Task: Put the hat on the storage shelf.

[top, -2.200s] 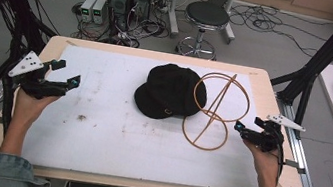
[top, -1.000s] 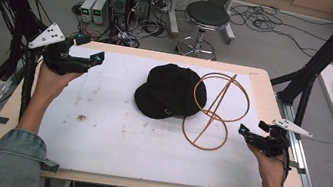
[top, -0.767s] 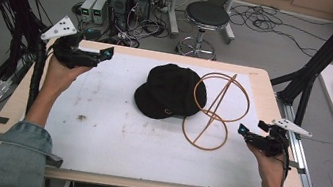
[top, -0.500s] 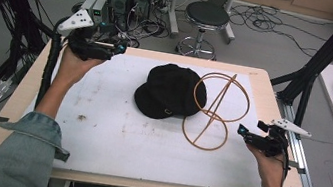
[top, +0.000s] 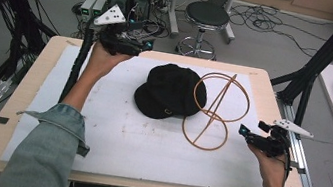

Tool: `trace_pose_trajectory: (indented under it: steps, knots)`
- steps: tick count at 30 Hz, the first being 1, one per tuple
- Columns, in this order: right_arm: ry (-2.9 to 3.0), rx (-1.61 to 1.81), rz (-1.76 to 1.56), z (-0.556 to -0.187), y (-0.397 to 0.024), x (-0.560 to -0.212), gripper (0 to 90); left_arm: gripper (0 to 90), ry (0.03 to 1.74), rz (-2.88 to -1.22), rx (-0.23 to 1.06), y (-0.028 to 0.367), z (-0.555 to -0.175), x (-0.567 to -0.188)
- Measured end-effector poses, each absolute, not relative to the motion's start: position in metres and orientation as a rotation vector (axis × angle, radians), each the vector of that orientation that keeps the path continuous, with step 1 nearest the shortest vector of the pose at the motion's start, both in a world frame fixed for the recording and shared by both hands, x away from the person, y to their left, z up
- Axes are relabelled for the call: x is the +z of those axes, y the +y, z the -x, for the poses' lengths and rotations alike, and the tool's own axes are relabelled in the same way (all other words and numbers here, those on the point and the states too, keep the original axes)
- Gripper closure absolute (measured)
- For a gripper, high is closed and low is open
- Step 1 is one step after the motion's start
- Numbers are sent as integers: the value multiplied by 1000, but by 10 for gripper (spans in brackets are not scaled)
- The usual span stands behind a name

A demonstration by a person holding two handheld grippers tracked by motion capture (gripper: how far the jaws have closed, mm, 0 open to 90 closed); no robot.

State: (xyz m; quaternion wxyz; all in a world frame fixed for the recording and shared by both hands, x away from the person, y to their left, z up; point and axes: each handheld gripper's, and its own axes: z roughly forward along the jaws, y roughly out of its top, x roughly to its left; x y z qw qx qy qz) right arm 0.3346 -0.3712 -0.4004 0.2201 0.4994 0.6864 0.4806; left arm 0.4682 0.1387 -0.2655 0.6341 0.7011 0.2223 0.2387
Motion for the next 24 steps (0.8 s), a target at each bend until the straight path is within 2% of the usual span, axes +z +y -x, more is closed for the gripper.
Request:
trace_pose_trajectory:
  steps: [13,24]
  knots:
    - [1889,1344,-1380,-334,-375,-400,127,175,469,-1658,500,83,-492,-287]
    - [1899,1345,-1378,-334,-374,-400,127,184,456,-1715,466,57,-506,-318]
